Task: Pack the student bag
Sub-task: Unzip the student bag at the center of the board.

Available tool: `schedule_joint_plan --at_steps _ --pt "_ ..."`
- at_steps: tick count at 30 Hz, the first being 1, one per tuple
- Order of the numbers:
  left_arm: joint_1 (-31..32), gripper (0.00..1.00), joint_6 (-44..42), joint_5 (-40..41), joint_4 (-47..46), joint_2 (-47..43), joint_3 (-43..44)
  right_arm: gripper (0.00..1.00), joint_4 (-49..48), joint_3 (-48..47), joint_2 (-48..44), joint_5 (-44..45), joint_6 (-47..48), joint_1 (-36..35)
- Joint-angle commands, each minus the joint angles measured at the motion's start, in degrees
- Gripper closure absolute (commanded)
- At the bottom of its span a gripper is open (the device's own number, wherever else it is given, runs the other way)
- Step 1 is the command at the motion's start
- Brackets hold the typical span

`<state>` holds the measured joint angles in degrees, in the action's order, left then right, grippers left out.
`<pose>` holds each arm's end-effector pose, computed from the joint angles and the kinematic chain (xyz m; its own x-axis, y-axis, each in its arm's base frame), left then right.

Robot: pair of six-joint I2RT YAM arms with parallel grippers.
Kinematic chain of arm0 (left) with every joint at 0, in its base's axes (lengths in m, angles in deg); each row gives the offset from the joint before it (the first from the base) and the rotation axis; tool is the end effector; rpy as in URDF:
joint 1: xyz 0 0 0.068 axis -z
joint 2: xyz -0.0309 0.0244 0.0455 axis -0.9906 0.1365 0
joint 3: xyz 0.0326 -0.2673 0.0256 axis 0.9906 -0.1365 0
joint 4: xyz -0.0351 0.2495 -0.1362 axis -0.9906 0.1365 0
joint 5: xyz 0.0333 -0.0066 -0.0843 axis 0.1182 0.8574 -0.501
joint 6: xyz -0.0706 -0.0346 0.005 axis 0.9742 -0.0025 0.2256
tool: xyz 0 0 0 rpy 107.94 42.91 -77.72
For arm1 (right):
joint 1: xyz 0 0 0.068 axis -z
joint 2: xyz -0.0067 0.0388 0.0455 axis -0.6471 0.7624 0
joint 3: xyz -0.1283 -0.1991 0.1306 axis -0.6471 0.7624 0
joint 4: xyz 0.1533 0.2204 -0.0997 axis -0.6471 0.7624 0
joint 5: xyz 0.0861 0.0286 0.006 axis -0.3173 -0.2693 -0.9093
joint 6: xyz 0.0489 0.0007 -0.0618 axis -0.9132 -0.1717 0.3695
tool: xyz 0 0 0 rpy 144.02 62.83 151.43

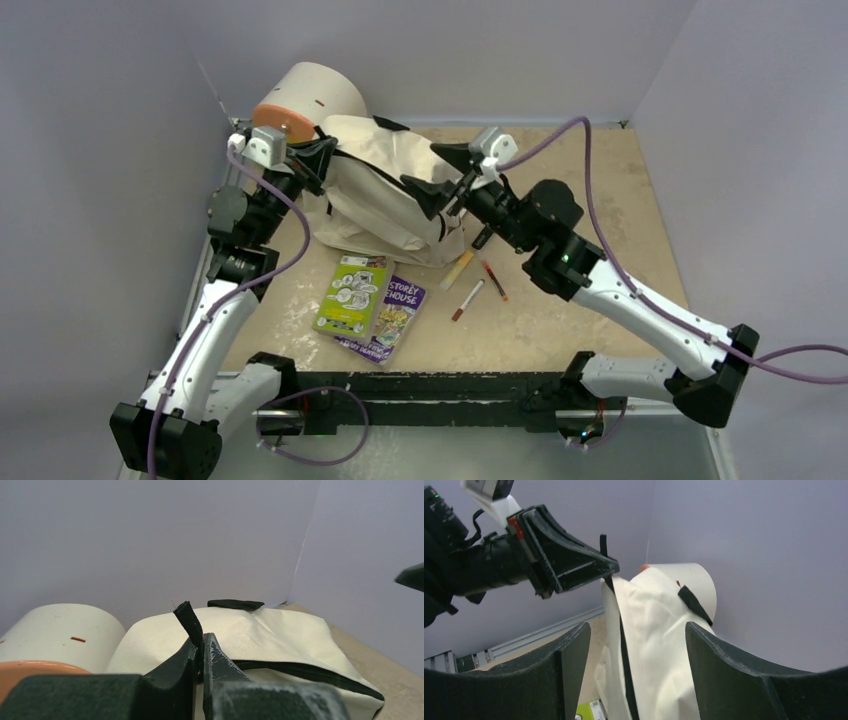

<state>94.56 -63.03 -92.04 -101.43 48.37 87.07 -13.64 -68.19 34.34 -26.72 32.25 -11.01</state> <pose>0.2600 -0.0775 0.4179 0.2266 -0.2574 -0.9394 0.5361 0.8382 -0.1004 0.1930 0.2401 0.4660 0.2909 0.2637 -0.9197 -0.7573 0.6509 -0.0529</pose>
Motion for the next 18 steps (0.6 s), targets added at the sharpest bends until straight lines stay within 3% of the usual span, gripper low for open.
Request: schedule_joint_plan --at_steps 1,8,18 --pt "-0.2 1.00 6.0 -2.8 -5.4 -2.1 -1.5 0.28 8.4 -10.4 7.6 -2.7 2.7 -0.7" --pt "-0.2 1.00 11.5 1.7 -9.7 -3.2 -4.5 0.27 14.8 -24.5 19.7 -4.0 10.5 -2.3" --pt "-0.2 1.00 13.5 3.9 -12.1 -3.2 -5.6 0.24 19.8 -35.3 30.0 1.4 19.5 -3.6"
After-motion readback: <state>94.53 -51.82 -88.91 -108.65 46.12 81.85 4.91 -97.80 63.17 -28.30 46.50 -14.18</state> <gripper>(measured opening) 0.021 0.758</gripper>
